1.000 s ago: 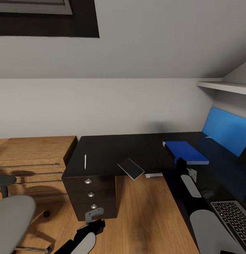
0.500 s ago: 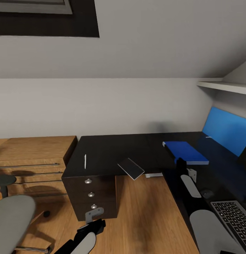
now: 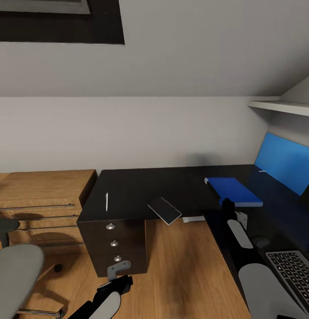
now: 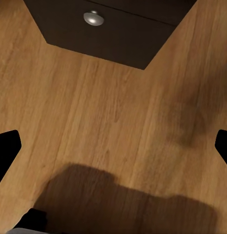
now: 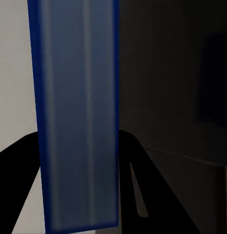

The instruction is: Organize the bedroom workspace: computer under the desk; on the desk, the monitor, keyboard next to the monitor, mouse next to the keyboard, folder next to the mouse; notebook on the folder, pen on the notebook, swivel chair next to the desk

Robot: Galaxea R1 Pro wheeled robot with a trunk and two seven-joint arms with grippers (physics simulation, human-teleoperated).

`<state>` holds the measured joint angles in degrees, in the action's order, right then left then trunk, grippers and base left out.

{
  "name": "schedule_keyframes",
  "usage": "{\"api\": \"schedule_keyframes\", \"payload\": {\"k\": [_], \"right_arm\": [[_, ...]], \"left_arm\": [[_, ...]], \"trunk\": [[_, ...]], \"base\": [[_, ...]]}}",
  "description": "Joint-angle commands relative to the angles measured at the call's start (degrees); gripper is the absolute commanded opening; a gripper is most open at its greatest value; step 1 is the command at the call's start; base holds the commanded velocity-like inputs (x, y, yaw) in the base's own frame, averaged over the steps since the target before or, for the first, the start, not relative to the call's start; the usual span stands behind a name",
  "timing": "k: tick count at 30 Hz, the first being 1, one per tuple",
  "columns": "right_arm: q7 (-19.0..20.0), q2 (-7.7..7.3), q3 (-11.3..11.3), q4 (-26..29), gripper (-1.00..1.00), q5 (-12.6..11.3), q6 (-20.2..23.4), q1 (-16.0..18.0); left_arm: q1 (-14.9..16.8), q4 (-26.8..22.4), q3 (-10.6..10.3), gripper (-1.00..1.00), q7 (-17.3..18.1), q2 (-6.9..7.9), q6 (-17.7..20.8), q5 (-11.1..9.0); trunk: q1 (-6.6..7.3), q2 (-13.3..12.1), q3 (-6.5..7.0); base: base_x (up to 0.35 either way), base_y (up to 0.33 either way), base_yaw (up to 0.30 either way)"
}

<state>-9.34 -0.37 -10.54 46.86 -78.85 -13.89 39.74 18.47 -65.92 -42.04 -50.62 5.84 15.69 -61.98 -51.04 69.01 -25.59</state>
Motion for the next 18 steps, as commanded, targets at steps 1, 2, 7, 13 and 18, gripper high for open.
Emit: {"api": "schedule_keyframes", "payload": {"k": [1,2,7,13,18], "right_arm": [[-0.13,-0.04,0.09,0.07,-1.0,-0.48,-0.26,0.01],[-0.12,-0.04,0.09,0.07,-1.0,-0.47,-0.26,0.01],[-0.07,-0.06,0.08,0.07,-1.0,-0.43,-0.26,-0.01],[-0.13,-0.07,0.14,0.07,-1.0,-0.23,-0.19,-0.05],[-0.08,-0.11,0.1,0.07,-1.0,-0.3,-0.13,-0.09]], "left_arm": [[0.07,-0.09,-0.15,1.0,-0.36,0.04,0.22,-0.18],[0.07,-0.09,-0.15,1.0,-0.36,0.02,0.22,-0.19],[0.07,-0.04,-0.17,1.0,-0.34,-0.03,0.22,-0.21],[0.07,-0.07,-0.21,1.0,-0.35,-0.03,0.22,-0.2],[0.07,-0.06,-0.22,1.0,-0.32,-0.03,0.22,-0.18]], "trunk": [[-0.22,0.44,-0.24],[-0.44,0.84,-0.42],[-1.54,2.85,-1.32],[-2.86,5.26,-2.4],[-3.3,6.06,-2.76]], "base": [[0.0,0.0,0.0],[0.0,0.0,0.0],[0.0,0.0,0.0],[0.0,0.0,0.0],[0.0,0.0,0.0]]}}
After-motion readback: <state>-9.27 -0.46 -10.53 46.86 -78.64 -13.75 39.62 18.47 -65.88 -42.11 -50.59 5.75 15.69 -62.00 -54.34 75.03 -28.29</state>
